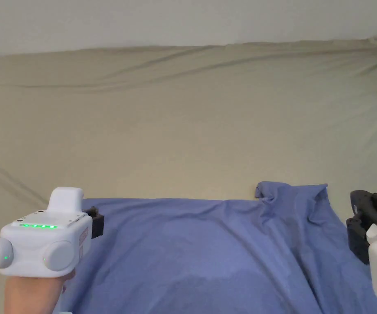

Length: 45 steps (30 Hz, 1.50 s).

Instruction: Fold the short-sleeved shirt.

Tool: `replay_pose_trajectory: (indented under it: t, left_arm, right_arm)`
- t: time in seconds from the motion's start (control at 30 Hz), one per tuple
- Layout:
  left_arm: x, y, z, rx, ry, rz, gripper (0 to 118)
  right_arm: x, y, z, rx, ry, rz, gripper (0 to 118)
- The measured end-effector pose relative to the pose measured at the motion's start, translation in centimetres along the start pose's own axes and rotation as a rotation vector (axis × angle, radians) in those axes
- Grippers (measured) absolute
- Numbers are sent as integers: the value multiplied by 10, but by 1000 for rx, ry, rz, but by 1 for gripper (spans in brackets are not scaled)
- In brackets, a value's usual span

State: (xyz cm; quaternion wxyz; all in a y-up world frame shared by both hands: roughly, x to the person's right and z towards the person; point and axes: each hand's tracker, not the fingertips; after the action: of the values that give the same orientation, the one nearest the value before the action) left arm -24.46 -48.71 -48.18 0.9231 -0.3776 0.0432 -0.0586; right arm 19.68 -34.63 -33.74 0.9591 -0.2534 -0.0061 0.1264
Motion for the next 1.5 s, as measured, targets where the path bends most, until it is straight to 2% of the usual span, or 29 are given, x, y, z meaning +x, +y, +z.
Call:
replay_pose_trajectory:
  t: [0.03, 0.07, 0.27, 0.33, 0.37, 0.43, 0.47, 0.5, 0.57, 0.6, 0.63, 0.7, 0.73, 0.77, 0.8, 0.83, 0.87, 0.9, 0.97, 1.03, 1.1, 1.17, 1.23, 1.27, 1.3, 1.33, 1.37, 1.43, 1.5]
  left_arm:
    - [-5, 7, -20, -48, 31, -7, 107]
    - [-10, 12, -33, -35, 10, 18, 116]
    - [-16, 29, -87, -135, 16, 70, 112]
    - [-14, 26, -97, -160, 38, 63, 102]
    - [-12, 24, -95, -158, 42, 56, 95]
    - [-5, 22, -91, -130, 34, 48, 93]
    - [-3, 23, -88, -133, 29, 31, 89]
    - [-6, 25, -85, -128, -36, 40, 72]
    - [1, 25, -77, -126, -198, 75, 22]
    - [15, 25, -71, -105, -93, -24, 0]
    - [14, 28, -65, -87, -19, -150, 0]
    - [13, 29, -46, -47, -46, -118, 0]
    - [9, 33, -33, -30, -54, -91, 0]
    - [4, 36, -25, -6, -50, -59, 0]
    - [0, 38, -10, 13, -53, -29, 0]
    - [-3, 39, 6, 45, -57, -15, 0]
    - [-5, 39, 18, 55, -53, -22, 0]
    - [-11, 39, 26, 72, -48, -37, 0]
    - [-13, 34, 46, 95, -27, -60, 0]
    - [-14, 26, 60, 115, -10, -74, 0]
    - [-15, 15, 73, 150, 24, -93, 0]
    - [-15, 6, 79, 139, 35, -111, 0]
    - [-16, -3, 84, 131, 43, -131, 0]
    - [-15, -6, 86, 125, 51, -147, 0]
    - [-14, -10, 87, 122, 49, -155, 0]
    - [-15, -12, 88, 115, 49, -157, 0]
    - [-15, -14, 90, 114, 49, -159, 0]
    - [-16, -18, 92, 110, 56, -161, 0]
    - [-18, -16, 97, 104, 62, -151, 0]
  right_arm:
    - [7, -5, -7, -19, -5, -13, 1]
    - [12, -8, -12, -33, -12, -19, 1]
    - [35, -24, -38, -125, -24, -25, 1]
    - [38, -26, -45, -143, -29, -16, 1]
    - [37, -26, -47, -149, -44, 3, 1]
    - [31, -28, -50, -149, -111, 102, 1]
    - [29, -28, -51, -145, -107, 123, 1]
    - [28, -29, -53, -145, -91, 111, 1]
    - [29, -26, -61, -157, -70, 95, 1]
    - [31, -24, -66, -166, -61, 88, 1]
    - [34, -21, -71, -173, -53, 82, 1]
    - [42, -15, -86, -218, -12, 47, 2]
    - [48, -13, -96, -229, 10, 13, 9]
    - [52, -12, -107, -253, 26, -8, 29]
    - [58, -11, -122, -311, 47, -26, 72]
    - [61, -12, -140, -374, 40, -10, 99]
    - [60, -15, -156, -418, 55, 13, 109]
    - [58, -22, -173, -413, 66, 49, 109]
    - [58, -35, -209, -478, 80, 68, 109]
    - [60, -51, -247, -591, 113, 15, 109]
    - [60, -66, -271, -630, 110, -28, 109]
    - [57, -74, -282, -627, 89, -19, 109]
    - [57, -74, -279, -626, 120, -97, 106]
    - [59, -72, -278, -629, 120, -101, 104]
    - [60, -69, -275, -631, 181, -116, 98]
    - [61, -66, -270, -613, 222, -122, 83]
    - [58, -62, -266, -608, 195, -94, 69]
    - [52, -56, -259, -571, 165, 10, 4]
    - [47, -50, -251, -581, 170, 19, 4]
